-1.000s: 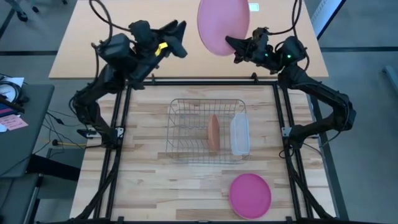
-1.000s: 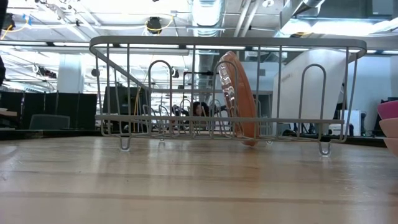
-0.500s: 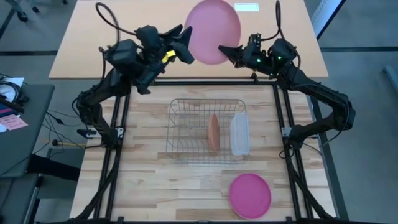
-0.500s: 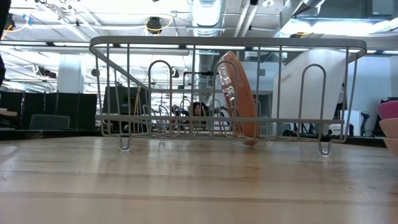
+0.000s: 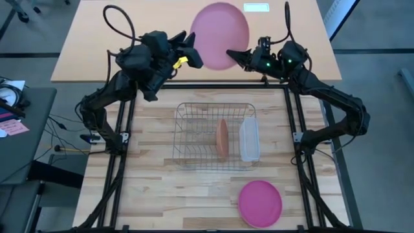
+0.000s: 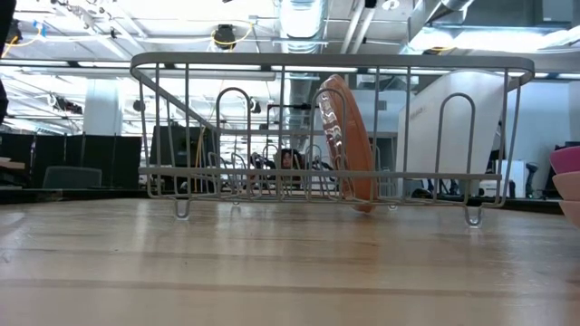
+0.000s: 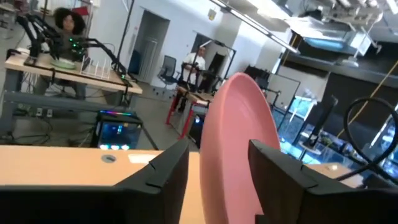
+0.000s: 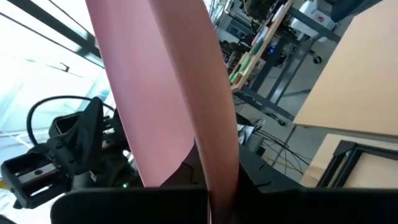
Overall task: Sort dishes
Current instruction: Put the light pink plate in the dish rack
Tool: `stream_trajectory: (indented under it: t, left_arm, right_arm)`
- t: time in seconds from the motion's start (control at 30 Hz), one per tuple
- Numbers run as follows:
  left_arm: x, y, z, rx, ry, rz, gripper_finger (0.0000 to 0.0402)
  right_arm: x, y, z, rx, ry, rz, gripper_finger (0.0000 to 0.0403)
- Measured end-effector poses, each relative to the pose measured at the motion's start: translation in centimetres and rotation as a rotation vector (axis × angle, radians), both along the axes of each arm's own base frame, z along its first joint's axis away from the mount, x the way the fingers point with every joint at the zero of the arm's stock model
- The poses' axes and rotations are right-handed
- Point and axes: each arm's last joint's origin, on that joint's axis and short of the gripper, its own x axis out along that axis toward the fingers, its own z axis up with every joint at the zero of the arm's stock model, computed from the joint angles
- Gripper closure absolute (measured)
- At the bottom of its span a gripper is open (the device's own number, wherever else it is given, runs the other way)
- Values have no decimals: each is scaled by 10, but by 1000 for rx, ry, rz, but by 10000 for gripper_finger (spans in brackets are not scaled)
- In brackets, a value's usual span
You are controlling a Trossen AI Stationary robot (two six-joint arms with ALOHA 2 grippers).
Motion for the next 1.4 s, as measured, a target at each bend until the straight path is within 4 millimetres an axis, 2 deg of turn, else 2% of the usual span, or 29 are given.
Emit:
stream_trajectory:
  t: [0.53, 0.83, 1.03, 1.4]
  left_arm:
    - [2, 2, -7, -36, 29, -12, 385]
    - [2, 2, -10, -50, 47, -13, 392]
    - [2, 2, -11, -49, 52, -26, 395]
    - [-12, 1, -12, -62, 115, 8, 399]
  right_arm:
    - [4, 9, -4, -49, 58, -1, 377]
    - [5, 11, -4, -92, 77, -8, 369]
    - [6, 12, -7, -121, 112, 13, 320]
    - [5, 10, -11, -119, 158, 63, 173]
